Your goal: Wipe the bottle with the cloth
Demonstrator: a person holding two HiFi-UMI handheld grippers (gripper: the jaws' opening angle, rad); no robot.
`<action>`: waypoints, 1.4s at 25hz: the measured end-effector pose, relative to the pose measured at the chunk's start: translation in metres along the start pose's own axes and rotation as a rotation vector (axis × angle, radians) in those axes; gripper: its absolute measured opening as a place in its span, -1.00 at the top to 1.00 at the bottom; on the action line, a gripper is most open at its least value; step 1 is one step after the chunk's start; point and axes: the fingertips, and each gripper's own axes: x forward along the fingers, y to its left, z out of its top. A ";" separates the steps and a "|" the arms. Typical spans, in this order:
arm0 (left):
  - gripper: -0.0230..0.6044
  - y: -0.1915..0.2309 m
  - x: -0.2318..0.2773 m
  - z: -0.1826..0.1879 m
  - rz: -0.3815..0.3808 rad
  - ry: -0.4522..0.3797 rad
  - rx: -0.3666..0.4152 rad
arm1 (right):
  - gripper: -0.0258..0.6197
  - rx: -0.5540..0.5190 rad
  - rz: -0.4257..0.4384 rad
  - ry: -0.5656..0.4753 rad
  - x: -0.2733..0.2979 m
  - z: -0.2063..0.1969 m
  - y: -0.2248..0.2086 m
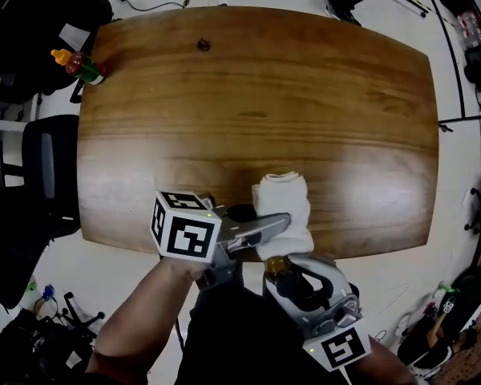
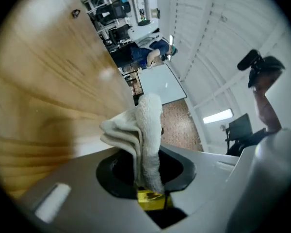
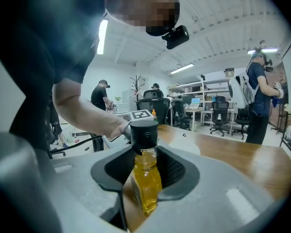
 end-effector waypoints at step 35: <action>0.61 -0.054 -0.070 0.066 0.182 -0.292 0.266 | 0.53 0.023 0.015 -0.022 0.004 -0.011 -0.003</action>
